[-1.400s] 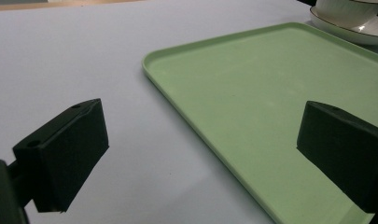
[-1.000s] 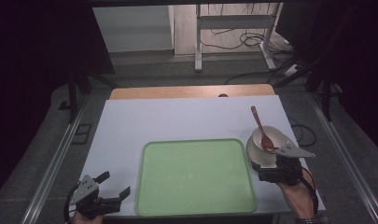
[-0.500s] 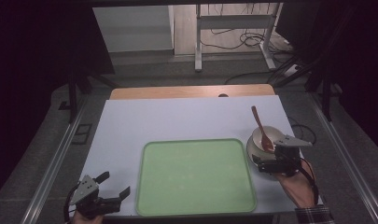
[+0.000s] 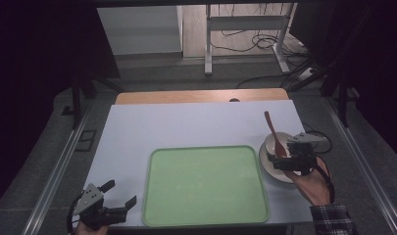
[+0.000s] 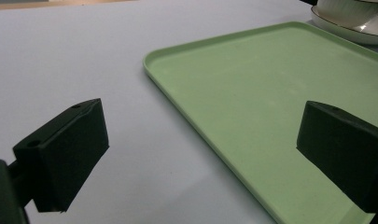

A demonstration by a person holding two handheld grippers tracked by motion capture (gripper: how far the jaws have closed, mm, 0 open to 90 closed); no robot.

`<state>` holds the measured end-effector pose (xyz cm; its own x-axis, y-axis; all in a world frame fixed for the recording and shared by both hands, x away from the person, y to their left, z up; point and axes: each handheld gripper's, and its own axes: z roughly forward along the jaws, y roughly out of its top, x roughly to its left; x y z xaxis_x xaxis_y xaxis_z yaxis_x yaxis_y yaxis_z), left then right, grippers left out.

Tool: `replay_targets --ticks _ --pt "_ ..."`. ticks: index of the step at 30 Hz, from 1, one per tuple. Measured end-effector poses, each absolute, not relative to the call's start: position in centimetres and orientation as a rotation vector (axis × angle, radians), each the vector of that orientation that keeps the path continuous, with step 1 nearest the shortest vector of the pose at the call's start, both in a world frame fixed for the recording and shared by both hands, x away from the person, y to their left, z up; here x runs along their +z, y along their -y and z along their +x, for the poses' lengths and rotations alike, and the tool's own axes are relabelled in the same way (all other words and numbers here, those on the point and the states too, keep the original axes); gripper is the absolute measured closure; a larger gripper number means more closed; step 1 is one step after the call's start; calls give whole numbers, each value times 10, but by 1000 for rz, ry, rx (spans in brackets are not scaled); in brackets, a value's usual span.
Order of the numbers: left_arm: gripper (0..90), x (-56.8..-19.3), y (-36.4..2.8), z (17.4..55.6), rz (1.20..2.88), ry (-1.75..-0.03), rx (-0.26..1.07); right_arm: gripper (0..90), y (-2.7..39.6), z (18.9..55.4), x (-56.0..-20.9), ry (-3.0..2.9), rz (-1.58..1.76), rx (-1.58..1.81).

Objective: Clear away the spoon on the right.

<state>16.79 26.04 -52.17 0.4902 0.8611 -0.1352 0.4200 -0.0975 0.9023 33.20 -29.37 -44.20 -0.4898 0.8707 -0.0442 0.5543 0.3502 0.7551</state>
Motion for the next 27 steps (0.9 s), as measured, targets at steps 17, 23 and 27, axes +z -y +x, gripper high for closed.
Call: replay_targets --ticks 17,23,27 --pt "18 -522 -261 168 1711 -1100 538 397 297 359 -438 -2209 1284 896" --pt "18 -522 -261 168 1709 -1101 536 490 297 370 -437 -2221 1292 865" --pt "18 -522 -261 168 1708 -1102 535 535 295 377 -437 -2233 1286 842"
